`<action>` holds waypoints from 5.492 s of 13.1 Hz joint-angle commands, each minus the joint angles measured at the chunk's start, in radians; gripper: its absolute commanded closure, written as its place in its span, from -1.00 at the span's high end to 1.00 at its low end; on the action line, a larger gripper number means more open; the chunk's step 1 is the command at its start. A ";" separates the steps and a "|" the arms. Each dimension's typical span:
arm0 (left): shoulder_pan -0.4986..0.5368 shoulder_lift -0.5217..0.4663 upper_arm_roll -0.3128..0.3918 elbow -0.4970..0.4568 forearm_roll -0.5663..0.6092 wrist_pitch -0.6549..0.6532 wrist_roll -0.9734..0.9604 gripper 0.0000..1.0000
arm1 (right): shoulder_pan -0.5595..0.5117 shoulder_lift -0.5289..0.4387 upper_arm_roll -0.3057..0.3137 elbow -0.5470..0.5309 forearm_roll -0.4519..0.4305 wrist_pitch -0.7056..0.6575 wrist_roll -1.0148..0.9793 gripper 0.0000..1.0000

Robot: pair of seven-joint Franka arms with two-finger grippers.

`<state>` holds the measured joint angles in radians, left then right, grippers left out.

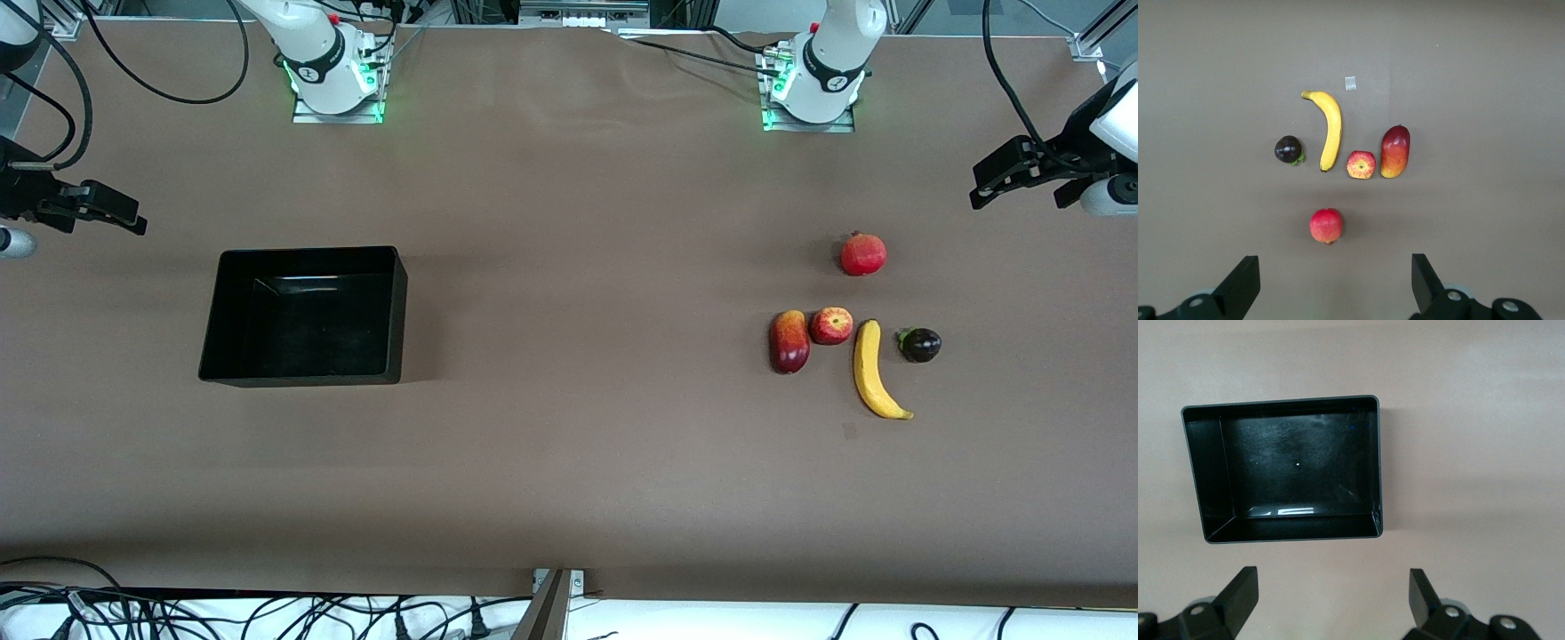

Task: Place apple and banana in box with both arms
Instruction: 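Move the right gripper down beside the black box's side wall, then push the black box toward the fruits with the right gripper, then withdraw the right gripper while the left gripper lowers over the apple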

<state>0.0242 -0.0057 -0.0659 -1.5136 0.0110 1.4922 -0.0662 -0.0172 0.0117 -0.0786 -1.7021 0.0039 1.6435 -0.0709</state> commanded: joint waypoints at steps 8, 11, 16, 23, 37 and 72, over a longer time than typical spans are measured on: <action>0.000 0.013 0.003 0.035 -0.003 -0.007 0.008 1.00 | -0.001 0.002 0.002 0.012 0.004 -0.010 -0.009 1.00; 0.000 0.015 0.001 0.035 -0.002 -0.007 0.008 1.00 | -0.001 0.036 0.000 0.010 -0.005 -0.010 -0.004 1.00; 0.002 0.024 0.003 0.033 0.000 -0.006 0.008 1.00 | -0.007 0.193 -0.009 -0.068 -0.019 0.125 -0.004 1.00; 0.007 0.029 0.003 0.033 0.009 -0.006 0.008 1.00 | -0.009 0.198 -0.055 -0.494 -0.099 0.732 -0.027 1.00; 0.007 0.029 0.003 0.035 0.009 -0.006 0.008 1.00 | -0.015 0.245 -0.073 -0.536 -0.033 0.840 -0.059 -1.00; -0.007 0.229 -0.012 -0.226 0.009 0.311 0.000 1.00 | 0.691 0.570 0.140 0.197 0.091 0.575 0.807 1.00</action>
<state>0.0199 0.1832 -0.0749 -1.7269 0.0116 1.7496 -0.0658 0.6687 0.6632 0.1178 -1.5019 0.0929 2.3094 0.7473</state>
